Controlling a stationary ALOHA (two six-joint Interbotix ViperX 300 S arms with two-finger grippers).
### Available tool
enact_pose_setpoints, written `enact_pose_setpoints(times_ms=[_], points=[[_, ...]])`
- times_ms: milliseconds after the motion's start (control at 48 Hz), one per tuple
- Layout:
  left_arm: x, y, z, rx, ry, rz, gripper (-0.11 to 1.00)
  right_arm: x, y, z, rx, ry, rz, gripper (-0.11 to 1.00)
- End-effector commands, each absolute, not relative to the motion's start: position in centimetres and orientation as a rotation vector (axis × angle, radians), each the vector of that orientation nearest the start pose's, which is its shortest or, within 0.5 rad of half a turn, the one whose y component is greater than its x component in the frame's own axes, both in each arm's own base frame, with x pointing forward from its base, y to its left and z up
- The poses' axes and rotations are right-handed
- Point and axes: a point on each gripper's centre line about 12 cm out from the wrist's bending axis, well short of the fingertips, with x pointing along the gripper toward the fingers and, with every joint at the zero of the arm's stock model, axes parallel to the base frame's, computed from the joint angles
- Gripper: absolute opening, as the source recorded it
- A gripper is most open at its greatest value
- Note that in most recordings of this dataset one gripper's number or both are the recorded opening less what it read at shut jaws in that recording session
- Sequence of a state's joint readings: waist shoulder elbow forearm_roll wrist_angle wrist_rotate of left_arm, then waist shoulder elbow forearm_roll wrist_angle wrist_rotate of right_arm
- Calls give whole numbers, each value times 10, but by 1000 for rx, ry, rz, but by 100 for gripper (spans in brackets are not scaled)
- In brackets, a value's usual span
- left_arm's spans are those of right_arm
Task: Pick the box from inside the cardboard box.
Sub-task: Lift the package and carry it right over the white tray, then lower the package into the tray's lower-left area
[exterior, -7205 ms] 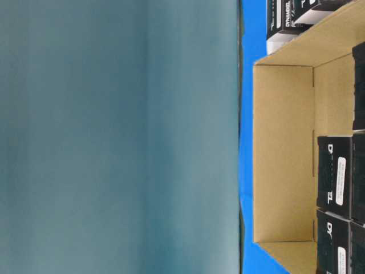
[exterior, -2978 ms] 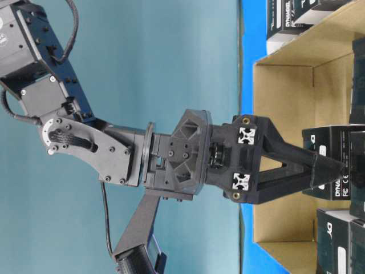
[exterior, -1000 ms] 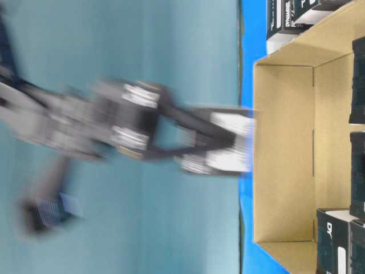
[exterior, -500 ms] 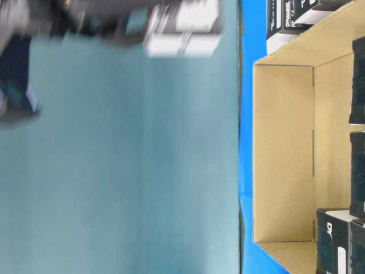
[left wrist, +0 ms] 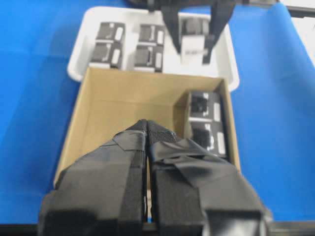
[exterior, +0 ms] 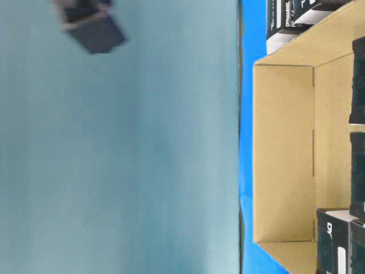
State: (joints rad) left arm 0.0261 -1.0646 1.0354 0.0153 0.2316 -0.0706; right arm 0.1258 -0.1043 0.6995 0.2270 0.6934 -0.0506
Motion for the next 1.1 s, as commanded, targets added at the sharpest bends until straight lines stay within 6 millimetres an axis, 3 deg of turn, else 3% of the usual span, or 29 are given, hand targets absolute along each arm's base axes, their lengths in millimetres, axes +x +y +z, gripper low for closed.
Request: enact_pose_setpoints(times_ms=[0,416,1083], points=[[185,5,325,-55,145,30,-2,311,56,145,118,1278,145,64],[186,5,328,-55,122,29,-2,316,56,118,117,1325,128,64],[185,-1,332,-56,94,-2,-2,319,55,116,120,1314,122,64]])
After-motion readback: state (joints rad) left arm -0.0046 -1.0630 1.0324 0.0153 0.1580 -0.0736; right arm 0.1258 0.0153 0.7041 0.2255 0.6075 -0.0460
